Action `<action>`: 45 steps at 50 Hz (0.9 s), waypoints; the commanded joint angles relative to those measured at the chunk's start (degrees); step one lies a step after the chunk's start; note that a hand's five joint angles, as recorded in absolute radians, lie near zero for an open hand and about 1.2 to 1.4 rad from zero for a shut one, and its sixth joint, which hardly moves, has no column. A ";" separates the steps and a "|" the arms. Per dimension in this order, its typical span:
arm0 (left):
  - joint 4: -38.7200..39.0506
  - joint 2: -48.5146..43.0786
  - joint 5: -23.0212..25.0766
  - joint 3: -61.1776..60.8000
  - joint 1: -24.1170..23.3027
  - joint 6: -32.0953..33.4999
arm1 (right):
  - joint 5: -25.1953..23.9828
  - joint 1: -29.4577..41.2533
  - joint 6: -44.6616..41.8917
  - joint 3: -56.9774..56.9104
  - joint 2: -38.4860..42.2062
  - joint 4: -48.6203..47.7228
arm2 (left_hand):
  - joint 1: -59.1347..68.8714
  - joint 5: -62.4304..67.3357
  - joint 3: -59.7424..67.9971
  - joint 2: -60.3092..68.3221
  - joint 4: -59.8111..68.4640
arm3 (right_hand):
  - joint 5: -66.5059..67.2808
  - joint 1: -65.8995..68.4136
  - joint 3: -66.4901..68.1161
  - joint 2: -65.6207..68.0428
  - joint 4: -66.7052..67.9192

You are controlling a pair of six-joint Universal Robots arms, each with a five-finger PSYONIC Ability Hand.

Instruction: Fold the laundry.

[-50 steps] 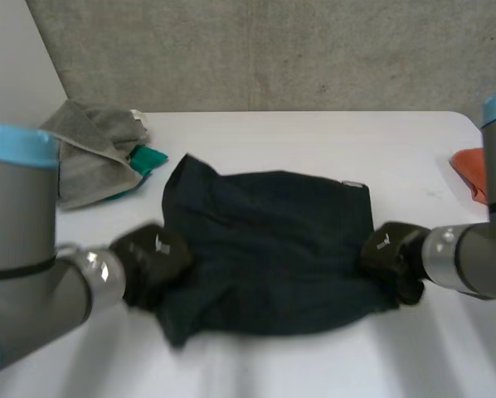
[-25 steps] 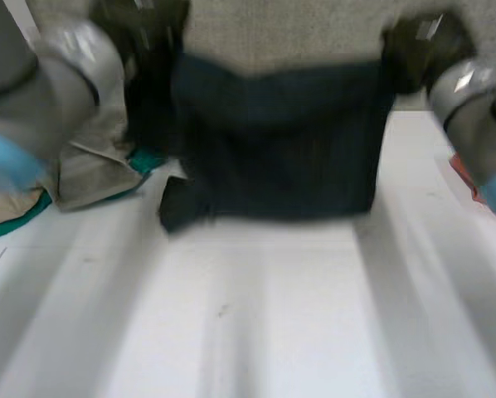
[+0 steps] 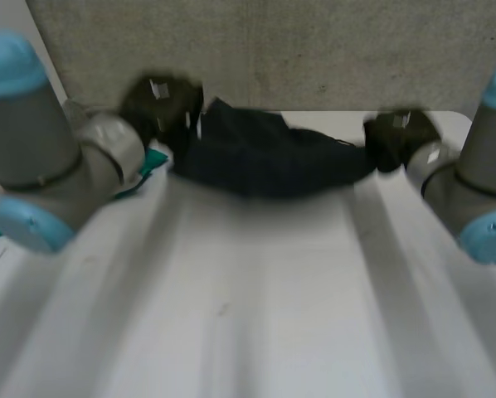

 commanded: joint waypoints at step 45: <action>-19.67 -27.30 -13.29 40.34 -6.86 13.63 | 0.52 -5.21 5.24 -9.37 8.20 17.36 | 13.87 12.32 11.86 11.59 11.55 | 11.82 16.61 12.06 12.86 11.49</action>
